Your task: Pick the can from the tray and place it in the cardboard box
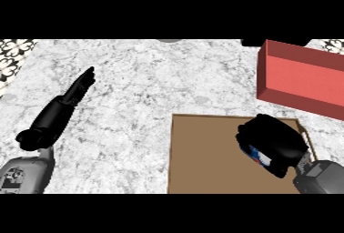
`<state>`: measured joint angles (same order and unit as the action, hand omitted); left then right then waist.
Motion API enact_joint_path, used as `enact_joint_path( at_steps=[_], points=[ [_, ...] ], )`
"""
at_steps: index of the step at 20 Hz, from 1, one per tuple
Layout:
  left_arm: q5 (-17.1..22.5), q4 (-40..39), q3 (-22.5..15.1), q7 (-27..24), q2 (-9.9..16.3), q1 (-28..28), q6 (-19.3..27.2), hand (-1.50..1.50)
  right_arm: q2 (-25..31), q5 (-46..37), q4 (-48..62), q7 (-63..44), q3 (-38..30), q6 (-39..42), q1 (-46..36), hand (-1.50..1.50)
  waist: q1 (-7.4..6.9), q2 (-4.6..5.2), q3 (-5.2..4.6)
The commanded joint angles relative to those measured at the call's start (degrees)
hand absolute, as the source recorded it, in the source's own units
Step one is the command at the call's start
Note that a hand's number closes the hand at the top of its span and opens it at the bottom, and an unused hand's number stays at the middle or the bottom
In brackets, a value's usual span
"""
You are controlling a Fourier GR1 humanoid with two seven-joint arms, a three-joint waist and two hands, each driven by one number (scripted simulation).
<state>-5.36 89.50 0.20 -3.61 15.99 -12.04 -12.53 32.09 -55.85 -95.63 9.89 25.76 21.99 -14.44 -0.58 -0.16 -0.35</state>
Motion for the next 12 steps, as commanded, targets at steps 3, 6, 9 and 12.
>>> enact_joint_path(
  at_steps=[3,6,9,12],
  points=[
    [-0.94,-1.37,-0.18,-0.27,-1.13,-1.17,1.04,0.00,1.85,6.08,5.14,21.53,-0.18,-9.13,2.35,1.50,0.29,0.52,0.47],
    [-3.82,-1.65,-1.24,-1.52,-1.57,-0.22,2.55,0.00,2.59,6.99,1.92,26.68,-2.55,-13.72,5.25,1.50,0.85,0.17,0.41],
    [-1.43,-2.31,0.37,0.71,-0.71,-2.51,0.27,0.00,2.12,9.32,-0.30,28.98,-6.67,-14.83,3.57,1.50,0.92,0.14,0.37],
    [-2.21,-0.99,0.21,0.03,-1.07,-1.01,0.85,0.00,5.42,11.70,-6.18,30.36,-12.06,-14.45,5.05,1.50,1.07,0.01,0.36]
  ],
)
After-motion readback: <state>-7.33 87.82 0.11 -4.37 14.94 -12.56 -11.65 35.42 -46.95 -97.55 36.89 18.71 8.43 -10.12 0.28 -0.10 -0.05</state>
